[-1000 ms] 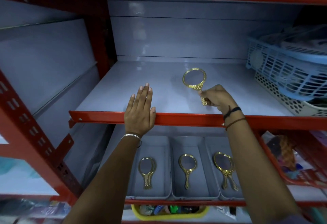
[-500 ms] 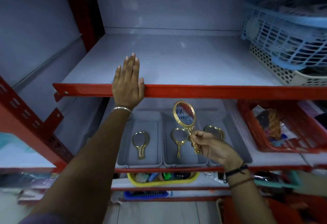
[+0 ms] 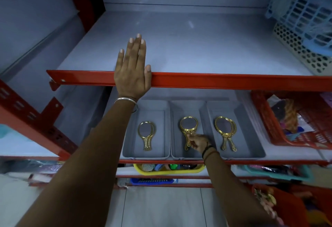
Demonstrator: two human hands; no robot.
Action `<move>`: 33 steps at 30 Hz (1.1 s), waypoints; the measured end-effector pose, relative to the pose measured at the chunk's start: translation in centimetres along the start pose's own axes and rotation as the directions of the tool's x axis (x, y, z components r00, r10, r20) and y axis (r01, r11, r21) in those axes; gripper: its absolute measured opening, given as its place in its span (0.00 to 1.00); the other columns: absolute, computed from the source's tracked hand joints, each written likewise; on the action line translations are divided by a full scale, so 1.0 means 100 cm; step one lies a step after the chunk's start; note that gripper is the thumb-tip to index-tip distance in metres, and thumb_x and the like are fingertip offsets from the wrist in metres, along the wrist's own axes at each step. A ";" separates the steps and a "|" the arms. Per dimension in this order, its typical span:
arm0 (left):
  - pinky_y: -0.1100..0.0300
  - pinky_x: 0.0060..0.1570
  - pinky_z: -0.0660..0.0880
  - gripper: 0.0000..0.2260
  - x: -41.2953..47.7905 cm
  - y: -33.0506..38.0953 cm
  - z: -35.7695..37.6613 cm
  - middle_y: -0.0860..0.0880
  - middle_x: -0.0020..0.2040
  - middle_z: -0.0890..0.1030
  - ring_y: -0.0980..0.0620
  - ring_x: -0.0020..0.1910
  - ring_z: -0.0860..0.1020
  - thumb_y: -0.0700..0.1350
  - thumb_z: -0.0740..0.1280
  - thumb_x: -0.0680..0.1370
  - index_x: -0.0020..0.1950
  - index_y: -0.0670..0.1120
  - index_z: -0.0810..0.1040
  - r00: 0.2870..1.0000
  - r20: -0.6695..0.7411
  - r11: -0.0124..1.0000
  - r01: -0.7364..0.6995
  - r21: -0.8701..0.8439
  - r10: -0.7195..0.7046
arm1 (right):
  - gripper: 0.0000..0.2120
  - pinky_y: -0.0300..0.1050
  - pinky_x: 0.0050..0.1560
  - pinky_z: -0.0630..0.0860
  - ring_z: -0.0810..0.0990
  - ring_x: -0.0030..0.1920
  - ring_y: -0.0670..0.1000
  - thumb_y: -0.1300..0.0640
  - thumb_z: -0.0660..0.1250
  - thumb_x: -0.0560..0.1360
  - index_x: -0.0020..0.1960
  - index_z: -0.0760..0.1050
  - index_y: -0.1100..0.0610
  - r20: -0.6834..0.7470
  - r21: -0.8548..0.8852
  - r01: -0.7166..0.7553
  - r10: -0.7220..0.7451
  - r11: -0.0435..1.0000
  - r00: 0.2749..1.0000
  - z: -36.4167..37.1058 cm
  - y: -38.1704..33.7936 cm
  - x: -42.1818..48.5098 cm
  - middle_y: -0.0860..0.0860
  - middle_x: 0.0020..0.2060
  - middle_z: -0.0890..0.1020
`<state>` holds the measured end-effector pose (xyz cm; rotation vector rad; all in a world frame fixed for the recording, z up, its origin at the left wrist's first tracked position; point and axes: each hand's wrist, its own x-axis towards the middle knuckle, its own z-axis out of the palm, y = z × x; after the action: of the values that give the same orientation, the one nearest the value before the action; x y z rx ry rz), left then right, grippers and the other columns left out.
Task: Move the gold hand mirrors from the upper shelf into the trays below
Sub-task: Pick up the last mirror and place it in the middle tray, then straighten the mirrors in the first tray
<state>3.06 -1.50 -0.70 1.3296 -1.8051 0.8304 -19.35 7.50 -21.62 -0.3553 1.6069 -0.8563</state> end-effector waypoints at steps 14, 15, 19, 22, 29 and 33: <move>0.60 0.75 0.36 0.25 -0.009 0.006 -0.011 0.41 0.74 0.66 0.51 0.76 0.55 0.47 0.52 0.78 0.74 0.39 0.61 0.996 0.018 0.982 0.087 -0.166 -0.085 | 0.17 0.39 0.30 0.68 0.70 0.26 0.49 0.57 0.71 0.70 0.24 0.71 0.53 -0.164 -0.226 0.324 -0.364 0.919 0.917 0.030 -0.015 -0.026 0.48 0.22 0.73; 0.60 0.75 0.34 0.26 -0.020 0.008 -0.012 0.42 0.76 0.61 0.54 0.77 0.48 0.47 0.53 0.79 0.76 0.41 0.57 0.996 0.035 0.971 0.086 -0.223 -0.080 | 0.15 0.38 0.30 0.70 0.72 0.27 0.48 0.58 0.71 0.70 0.27 0.73 0.52 -0.137 -0.161 0.362 -0.384 0.918 0.913 0.036 -0.019 -0.032 0.48 0.24 0.75; 0.57 0.76 0.37 0.31 -0.088 0.010 -0.006 0.55 0.79 0.40 0.59 0.77 0.38 0.46 0.53 0.78 0.78 0.54 0.40 0.985 0.134 0.939 -0.055 -0.341 0.106 | 0.10 0.40 0.35 0.74 0.75 0.33 0.47 0.63 0.68 0.74 0.35 0.75 0.53 0.022 -0.085 0.458 -0.458 0.885 0.889 0.063 -0.030 -0.055 0.49 0.31 0.77; 0.54 0.72 0.58 0.24 -0.137 0.008 0.004 0.44 0.74 0.64 0.49 0.75 0.58 0.41 0.58 0.76 0.73 0.45 0.61 0.950 0.284 0.909 -0.001 -0.418 0.131 | 0.07 0.44 0.41 0.76 0.76 0.38 0.49 0.66 0.64 0.74 0.41 0.76 0.55 0.117 -0.190 0.478 -0.464 0.858 0.878 0.086 -0.028 -0.058 0.50 0.36 0.79; 0.53 0.64 0.73 0.28 -0.188 0.002 0.042 0.40 0.71 0.65 0.42 0.65 0.73 0.31 0.61 0.75 0.75 0.39 0.60 0.487 0.864 0.850 0.503 -0.157 -0.128 | 0.16 0.40 0.30 0.63 0.69 0.31 0.50 0.70 0.56 0.72 0.28 0.64 0.57 0.210 -0.581 0.404 -0.349 0.707 0.913 0.127 -0.009 -0.033 0.50 0.27 0.69; 0.51 0.67 0.71 0.28 -0.196 0.005 0.061 0.36 0.71 0.61 0.38 0.65 0.71 0.32 0.61 0.75 0.75 0.35 0.57 0.185 0.949 0.805 0.584 0.102 -0.255 | 0.17 0.47 0.60 0.72 0.73 0.62 0.60 0.66 0.58 0.75 0.64 0.68 0.67 0.187 -0.717 0.300 -0.242 0.630 0.952 0.139 -0.005 -0.014 0.63 0.64 0.71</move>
<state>5.33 3.15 -20.59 2.2084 -1.9794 -0.7835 -6.00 3.50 -20.33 -1.2310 1.8041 -0.3414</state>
